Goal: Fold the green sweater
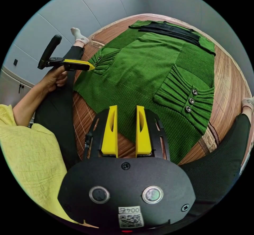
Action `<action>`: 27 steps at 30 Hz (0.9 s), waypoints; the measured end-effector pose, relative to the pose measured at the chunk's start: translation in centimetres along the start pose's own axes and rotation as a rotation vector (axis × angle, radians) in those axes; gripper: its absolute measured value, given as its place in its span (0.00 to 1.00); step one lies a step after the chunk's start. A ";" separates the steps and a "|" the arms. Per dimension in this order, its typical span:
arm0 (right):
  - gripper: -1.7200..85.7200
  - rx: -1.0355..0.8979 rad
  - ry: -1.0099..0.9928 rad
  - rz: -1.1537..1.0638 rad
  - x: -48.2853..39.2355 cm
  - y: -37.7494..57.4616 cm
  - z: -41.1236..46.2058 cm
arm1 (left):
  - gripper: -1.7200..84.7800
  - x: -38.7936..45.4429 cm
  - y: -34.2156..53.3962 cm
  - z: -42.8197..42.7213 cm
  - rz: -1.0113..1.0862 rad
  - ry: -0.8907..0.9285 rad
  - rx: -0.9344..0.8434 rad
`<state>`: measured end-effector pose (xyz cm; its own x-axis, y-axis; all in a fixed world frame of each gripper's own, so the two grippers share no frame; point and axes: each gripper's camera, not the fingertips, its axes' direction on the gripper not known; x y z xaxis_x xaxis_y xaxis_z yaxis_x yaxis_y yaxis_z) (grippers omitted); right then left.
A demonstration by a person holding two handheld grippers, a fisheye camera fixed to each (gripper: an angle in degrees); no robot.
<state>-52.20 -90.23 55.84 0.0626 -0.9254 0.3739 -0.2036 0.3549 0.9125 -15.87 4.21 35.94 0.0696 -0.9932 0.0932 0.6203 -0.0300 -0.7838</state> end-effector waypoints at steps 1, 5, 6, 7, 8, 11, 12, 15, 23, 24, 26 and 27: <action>0.15 0.006 -0.008 0.004 0.0 0.1 -0.2 | 0.11 0.3 -0.2 -0.4 0.015 -0.007 0.010; 0.14 0.054 -0.062 0.020 0.7 0.5 -1.7 | 0.11 1.3 0.3 -2.0 0.069 0.009 0.089; 0.13 0.071 -0.072 0.021 0.8 0.6 -2.0 | 0.11 1.4 0.4 -2.0 0.075 0.010 0.088; 0.13 0.105 -0.086 0.019 1.1 0.7 -2.8 | 0.10 1.5 0.7 -1.9 0.085 0.012 0.088; 0.12 0.137 -0.081 0.015 1.3 0.7 -3.7 | 0.10 1.6 1.1 -2.1 0.094 0.022 0.099; 0.12 0.216 -0.023 -0.007 2.0 0.2 -5.5 | 0.09 2.7 1.1 -3.4 0.138 0.050 0.180; 0.12 0.228 -0.017 -0.018 2.2 -0.1 -5.7 | 0.09 3.1 1.0 -3.6 0.151 0.053 0.198; 0.12 0.229 0.000 -0.026 4.4 -2.7 -6.2 | 0.09 5.3 -1.3 -3.9 0.219 0.064 0.241; 0.09 0.120 0.025 -0.097 9.9 -13.5 -3.8 | 0.09 10.4 -10.2 -1.3 0.343 -0.040 0.210; 0.09 0.114 0.019 -0.100 10.1 -14.0 -3.4 | 0.09 10.4 -10.6 -1.2 0.342 -0.042 0.205; 0.10 0.099 0.020 -0.120 10.3 -15.6 -1.5 | 0.09 9.9 -11.7 -1.0 0.319 -0.048 0.204; 0.11 0.095 0.027 -0.128 10.2 -15.9 -1.0 | 0.09 9.6 -11.8 -1.0 0.311 -0.052 0.205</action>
<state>-47.30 -105.15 45.28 0.1199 -0.9579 0.2607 -0.2836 0.2186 0.9337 -23.32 -5.13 45.48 0.3157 -0.9442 -0.0944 0.7068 0.3004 -0.6405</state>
